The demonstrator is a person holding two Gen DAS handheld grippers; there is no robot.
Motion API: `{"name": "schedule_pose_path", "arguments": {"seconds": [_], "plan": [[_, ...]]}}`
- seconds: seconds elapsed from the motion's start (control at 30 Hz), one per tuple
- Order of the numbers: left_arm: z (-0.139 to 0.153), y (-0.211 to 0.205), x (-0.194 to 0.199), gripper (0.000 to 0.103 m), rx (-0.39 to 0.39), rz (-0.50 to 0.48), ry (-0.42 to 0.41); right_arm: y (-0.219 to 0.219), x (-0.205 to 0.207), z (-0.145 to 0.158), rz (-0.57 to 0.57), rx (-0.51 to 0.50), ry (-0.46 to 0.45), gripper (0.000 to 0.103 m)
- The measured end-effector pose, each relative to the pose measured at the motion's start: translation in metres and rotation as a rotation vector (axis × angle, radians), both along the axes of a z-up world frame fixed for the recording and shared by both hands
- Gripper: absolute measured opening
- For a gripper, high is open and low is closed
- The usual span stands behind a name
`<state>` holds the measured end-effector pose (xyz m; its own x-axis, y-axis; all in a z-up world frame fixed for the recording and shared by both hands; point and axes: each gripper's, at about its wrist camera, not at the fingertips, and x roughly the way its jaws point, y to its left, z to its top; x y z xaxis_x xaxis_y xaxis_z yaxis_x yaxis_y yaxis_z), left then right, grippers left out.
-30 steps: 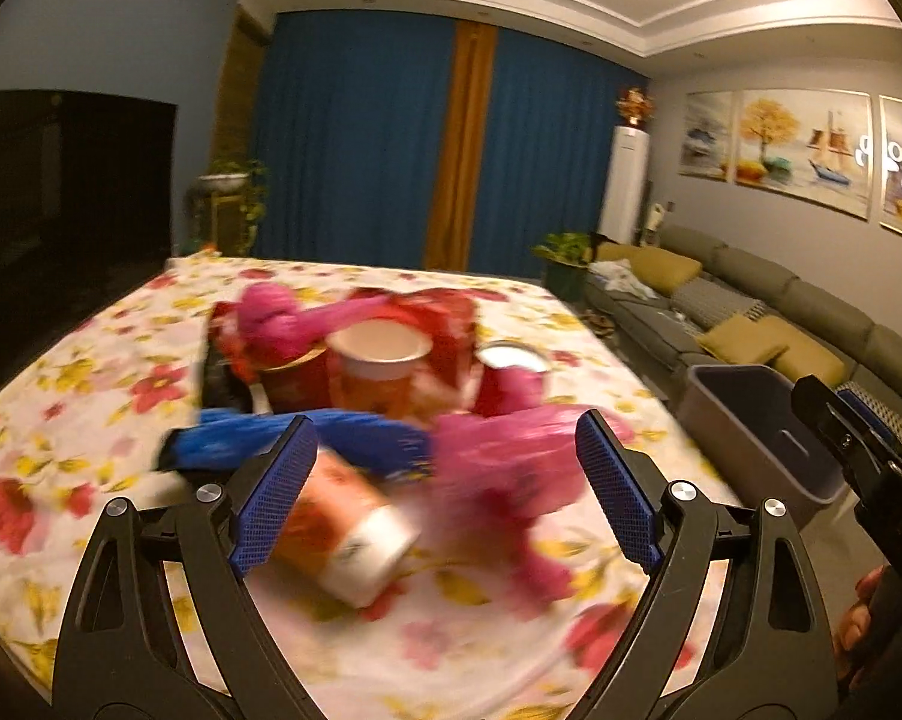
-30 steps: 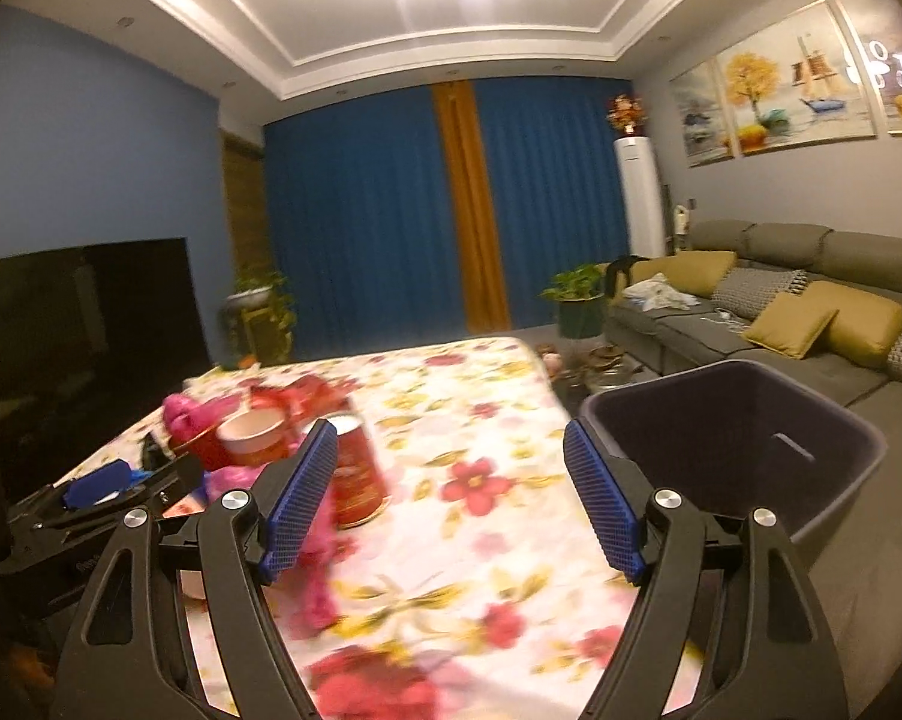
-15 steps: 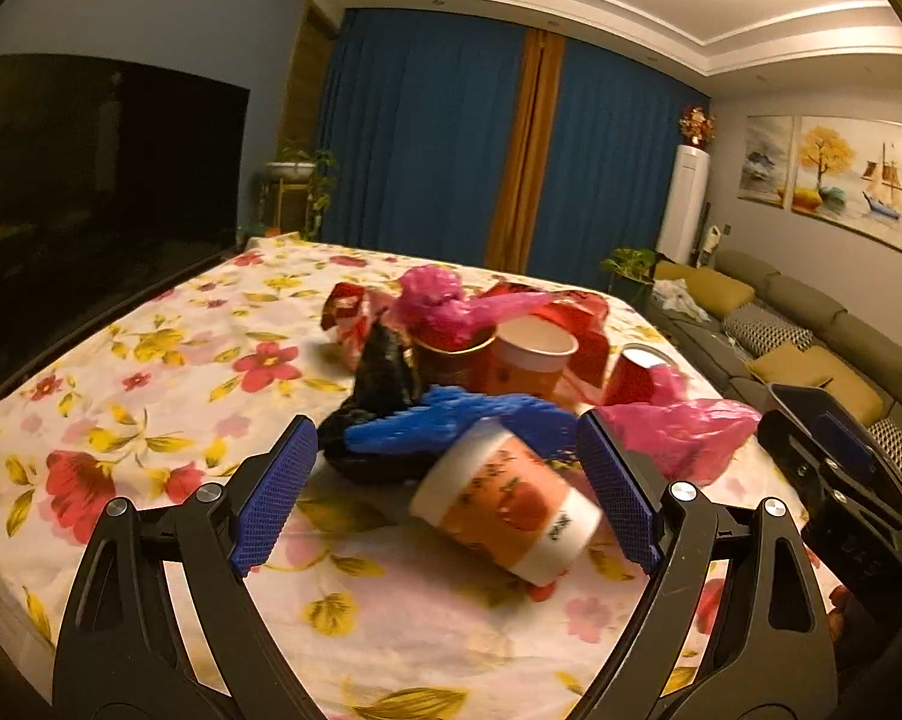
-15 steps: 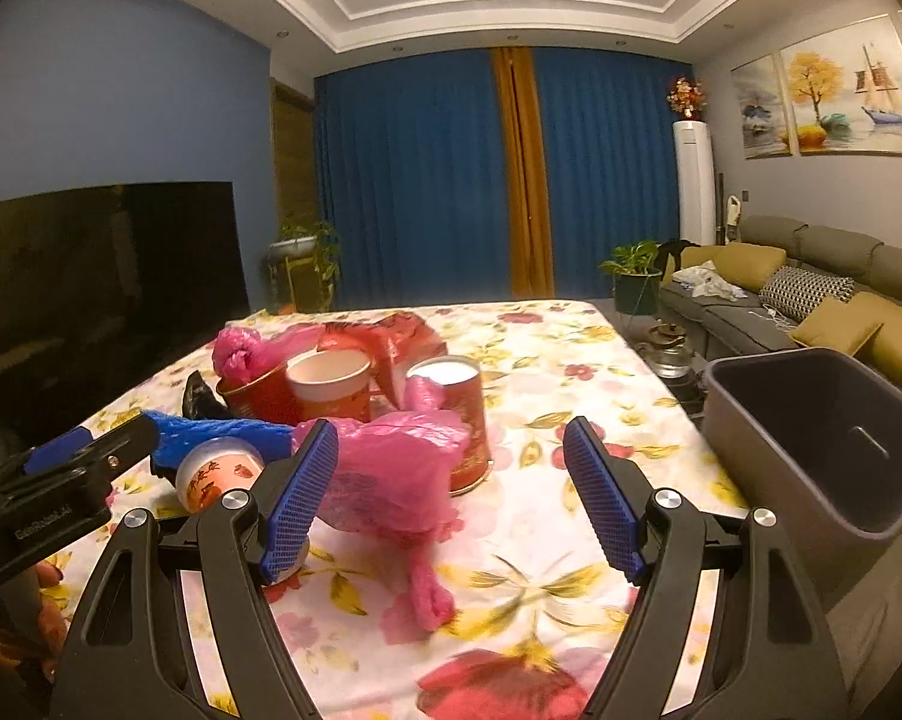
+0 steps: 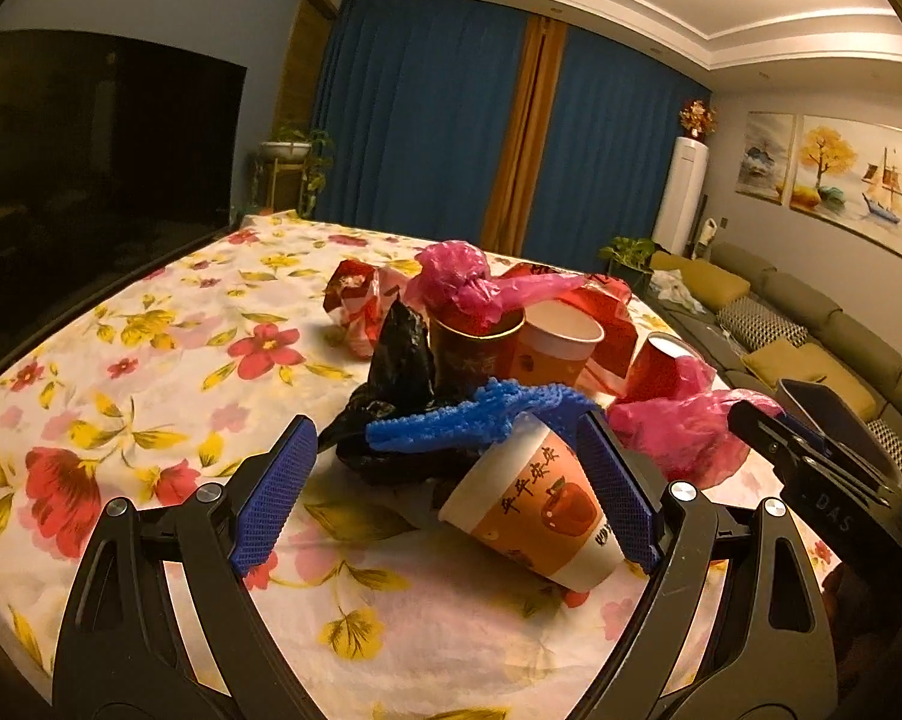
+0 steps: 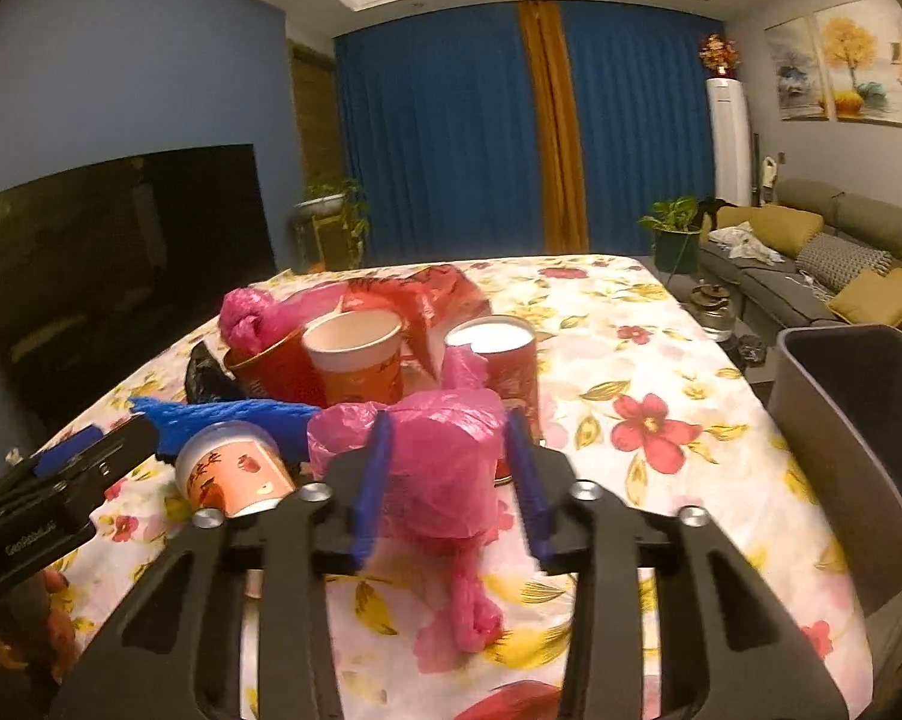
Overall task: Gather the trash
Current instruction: 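Grasp the blue foam net with the left gripper while the right gripper grasps the pink plastic bag, then lift the blue net and pink bag and carry both over the gray bin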
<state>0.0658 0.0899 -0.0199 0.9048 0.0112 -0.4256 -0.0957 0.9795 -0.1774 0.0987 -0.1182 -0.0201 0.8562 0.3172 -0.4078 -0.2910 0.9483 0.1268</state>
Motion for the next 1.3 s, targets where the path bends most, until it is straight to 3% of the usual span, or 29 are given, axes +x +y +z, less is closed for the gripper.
{"name": "schedule_pose_path", "arguments": {"seconds": [0.07, 0.23, 0.4, 0.67, 1.3], "plan": [[-0.001, 0.0, 0.003, 0.086, 0.002, -0.004, 0.005, 0.002, 0.0, 0.0, 0.009, -0.003, 0.002, 0.018], [-0.002, 0.002, 0.013, 0.076, -0.015, -0.051, 0.02, 0.002, 0.0, 0.001, 0.026, -0.003, 0.001, 0.01], [-0.006, 0.002, 0.023, 0.043, -0.049, -0.118, 0.061, 0.002, -0.003, 0.003, 0.031, 0.005, -0.001, 0.009], [-0.003, -0.009, 0.024, 0.007, -0.013, -0.17, 0.054, -0.004, -0.01, 0.01, 0.031, 0.025, -0.018, 0.009], [0.052, -0.019, -0.009, 0.004, -0.032, -0.179, -0.128, -0.03, -0.037, 0.035, -0.01, 0.062, -0.1, 0.009]]}}
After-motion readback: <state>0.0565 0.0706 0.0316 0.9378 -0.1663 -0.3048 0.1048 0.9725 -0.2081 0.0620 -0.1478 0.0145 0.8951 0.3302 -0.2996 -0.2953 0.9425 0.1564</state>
